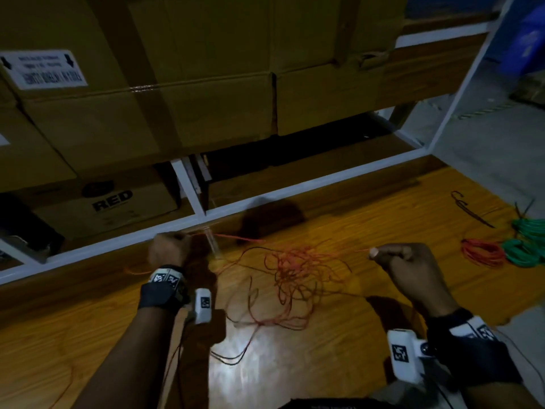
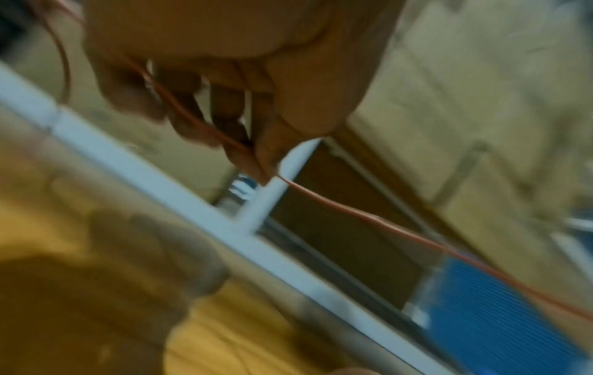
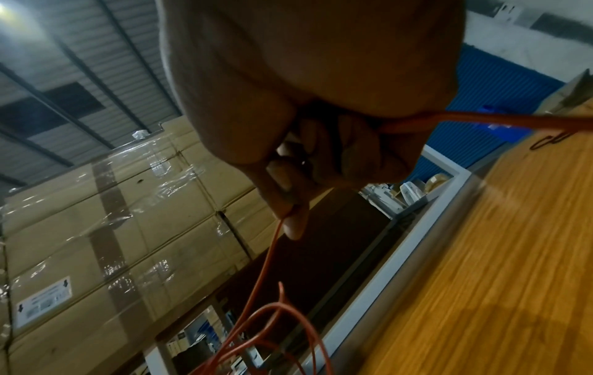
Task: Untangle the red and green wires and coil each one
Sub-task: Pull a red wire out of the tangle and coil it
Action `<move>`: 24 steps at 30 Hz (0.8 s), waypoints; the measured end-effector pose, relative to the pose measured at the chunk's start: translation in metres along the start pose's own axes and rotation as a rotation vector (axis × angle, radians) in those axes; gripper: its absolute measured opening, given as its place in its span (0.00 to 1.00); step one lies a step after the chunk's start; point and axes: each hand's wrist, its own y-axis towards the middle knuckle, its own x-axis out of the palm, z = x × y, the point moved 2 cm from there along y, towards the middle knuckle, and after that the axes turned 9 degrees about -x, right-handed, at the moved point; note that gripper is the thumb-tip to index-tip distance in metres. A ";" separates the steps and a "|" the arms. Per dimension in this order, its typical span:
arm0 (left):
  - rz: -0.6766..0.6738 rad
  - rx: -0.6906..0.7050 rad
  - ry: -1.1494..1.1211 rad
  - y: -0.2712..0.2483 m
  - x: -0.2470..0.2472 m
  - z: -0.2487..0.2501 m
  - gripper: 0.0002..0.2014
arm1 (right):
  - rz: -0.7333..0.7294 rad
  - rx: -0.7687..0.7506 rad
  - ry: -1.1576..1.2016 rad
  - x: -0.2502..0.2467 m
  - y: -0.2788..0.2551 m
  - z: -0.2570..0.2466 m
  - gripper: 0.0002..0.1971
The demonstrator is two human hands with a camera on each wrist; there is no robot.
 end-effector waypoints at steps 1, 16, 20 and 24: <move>0.019 -0.037 0.012 0.004 -0.006 -0.006 0.14 | -0.002 -0.006 -0.003 0.004 0.001 -0.002 0.09; -0.567 1.051 0.469 -0.127 0.077 0.085 0.16 | -0.047 -0.050 0.092 0.013 0.003 -0.009 0.06; -0.618 1.020 0.427 -0.121 0.083 0.071 0.10 | -0.034 -0.048 0.108 0.005 -0.005 -0.006 0.06; -0.826 0.920 0.144 -0.112 0.067 0.062 0.06 | 0.016 -0.060 0.121 -0.007 -0.007 -0.002 0.06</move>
